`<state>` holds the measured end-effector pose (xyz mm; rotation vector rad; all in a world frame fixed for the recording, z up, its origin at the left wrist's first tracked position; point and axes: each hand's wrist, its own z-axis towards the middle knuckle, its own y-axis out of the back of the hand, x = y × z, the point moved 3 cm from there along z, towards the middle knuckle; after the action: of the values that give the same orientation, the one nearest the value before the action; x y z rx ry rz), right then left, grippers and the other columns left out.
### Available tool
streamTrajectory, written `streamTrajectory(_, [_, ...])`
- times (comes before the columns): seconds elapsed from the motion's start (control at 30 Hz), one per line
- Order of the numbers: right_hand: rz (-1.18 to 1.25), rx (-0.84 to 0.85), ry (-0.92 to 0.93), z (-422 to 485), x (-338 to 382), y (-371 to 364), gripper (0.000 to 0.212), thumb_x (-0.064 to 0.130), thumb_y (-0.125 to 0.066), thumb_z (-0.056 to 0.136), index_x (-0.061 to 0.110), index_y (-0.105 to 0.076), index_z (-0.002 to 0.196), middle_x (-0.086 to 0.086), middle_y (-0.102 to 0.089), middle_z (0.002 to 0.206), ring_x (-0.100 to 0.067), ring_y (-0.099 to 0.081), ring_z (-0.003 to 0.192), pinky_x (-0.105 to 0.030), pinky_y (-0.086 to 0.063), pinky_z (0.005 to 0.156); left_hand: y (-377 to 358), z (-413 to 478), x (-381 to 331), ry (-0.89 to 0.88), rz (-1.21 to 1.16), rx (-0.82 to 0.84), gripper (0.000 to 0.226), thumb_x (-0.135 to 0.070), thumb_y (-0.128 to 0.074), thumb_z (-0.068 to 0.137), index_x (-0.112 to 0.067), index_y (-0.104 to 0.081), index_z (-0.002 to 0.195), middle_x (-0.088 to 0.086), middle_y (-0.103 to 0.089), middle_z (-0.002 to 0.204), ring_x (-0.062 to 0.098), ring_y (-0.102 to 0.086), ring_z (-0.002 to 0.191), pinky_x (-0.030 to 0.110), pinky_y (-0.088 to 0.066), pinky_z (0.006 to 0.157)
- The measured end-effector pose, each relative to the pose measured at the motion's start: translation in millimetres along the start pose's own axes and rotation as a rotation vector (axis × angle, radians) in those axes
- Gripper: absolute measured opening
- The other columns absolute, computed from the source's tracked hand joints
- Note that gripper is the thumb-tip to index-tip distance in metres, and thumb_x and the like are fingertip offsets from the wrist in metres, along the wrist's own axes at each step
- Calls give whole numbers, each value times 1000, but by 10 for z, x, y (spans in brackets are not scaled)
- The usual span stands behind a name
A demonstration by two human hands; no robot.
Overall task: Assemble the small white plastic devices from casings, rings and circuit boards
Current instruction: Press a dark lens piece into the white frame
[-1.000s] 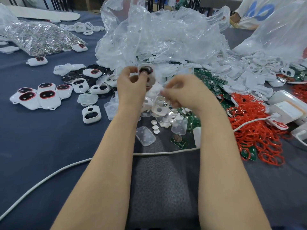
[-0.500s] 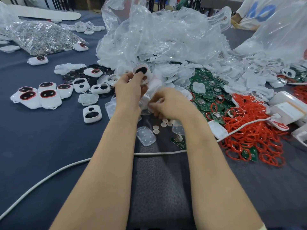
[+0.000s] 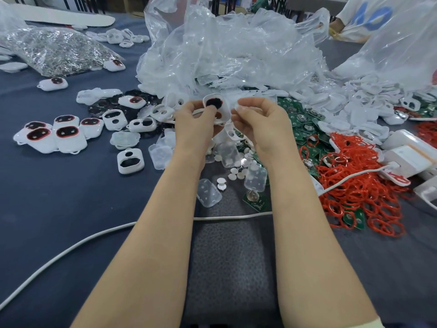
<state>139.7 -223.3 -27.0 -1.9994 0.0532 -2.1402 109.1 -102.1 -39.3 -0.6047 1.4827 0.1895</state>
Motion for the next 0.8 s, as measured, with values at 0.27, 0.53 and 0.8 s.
streamTrajectory(0.27, [-108, 18, 103, -12, 27, -18, 20, -6, -55, 90, 12, -64, 90, -4, -67, 78, -6, -68, 67, -20, -55, 69, 1, 12, 6, -48, 96, -2, 13, -17, -55, 96, -27, -56, 88, -10, -65, 81, 3, -62, 72, 19, -46, 62])
streamTrajectory(0.53, [-139, -67, 87, 8, 5, 22, 12, 1, -59, 91, 13, -60, 86, -3, -68, 78, -7, -66, 66, -18, -54, 65, 14, 42, 37, -50, 88, -30, 9, -13, -57, 94, -22, -58, 92, -5, -67, 85, 9, -68, 76, 20, -50, 63])
streamTrajectory(0.8, [-261, -64, 129, -8, 9, -49, 3, 6, -65, 88, 7, -64, 90, -3, -64, 71, -6, -60, 58, -21, -55, 64, -8, 57, 67, -63, 43, -11, 9, -8, -61, 91, -10, -60, 100, 6, -68, 94, 10, -68, 82, 15, -53, 71])
